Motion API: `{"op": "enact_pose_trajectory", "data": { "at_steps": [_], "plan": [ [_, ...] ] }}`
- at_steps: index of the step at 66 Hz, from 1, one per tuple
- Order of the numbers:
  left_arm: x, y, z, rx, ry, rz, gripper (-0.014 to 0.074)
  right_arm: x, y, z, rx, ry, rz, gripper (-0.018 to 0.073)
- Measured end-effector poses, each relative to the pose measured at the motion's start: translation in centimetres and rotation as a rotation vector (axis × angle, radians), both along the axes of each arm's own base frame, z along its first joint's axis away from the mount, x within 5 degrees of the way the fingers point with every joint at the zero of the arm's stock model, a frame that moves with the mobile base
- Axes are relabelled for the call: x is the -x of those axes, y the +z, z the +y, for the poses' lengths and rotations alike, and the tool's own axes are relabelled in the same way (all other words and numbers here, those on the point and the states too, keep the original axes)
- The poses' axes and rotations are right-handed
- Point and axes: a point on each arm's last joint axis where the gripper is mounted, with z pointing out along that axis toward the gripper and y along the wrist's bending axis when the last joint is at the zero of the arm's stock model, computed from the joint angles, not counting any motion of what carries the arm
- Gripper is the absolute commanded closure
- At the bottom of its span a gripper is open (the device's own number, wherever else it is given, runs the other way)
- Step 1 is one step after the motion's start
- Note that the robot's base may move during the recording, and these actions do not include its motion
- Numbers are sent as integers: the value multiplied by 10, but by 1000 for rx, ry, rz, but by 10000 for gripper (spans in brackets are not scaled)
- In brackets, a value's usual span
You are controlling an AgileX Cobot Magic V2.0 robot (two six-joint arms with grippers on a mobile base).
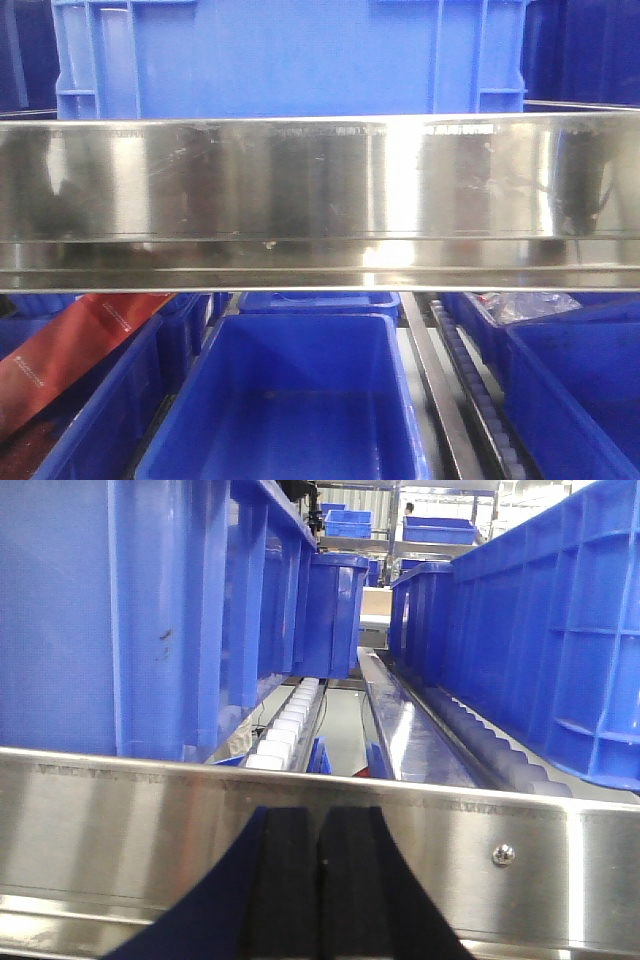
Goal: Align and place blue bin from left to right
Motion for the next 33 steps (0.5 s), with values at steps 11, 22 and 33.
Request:
{"op": "enact_pose_trajectory", "data": {
  "at_steps": [11,22,33],
  "plan": [
    [0,0,0,0,0,0,707,-3,-8,-6,-8,-140,20,628],
    [0,0,0,0,0,0,707,-10,-31,-11,-31,-252,33,628],
    [0,0,0,0,0,-2,707,-13,-62,-12,-58,-278,23,628]
  ]
}}
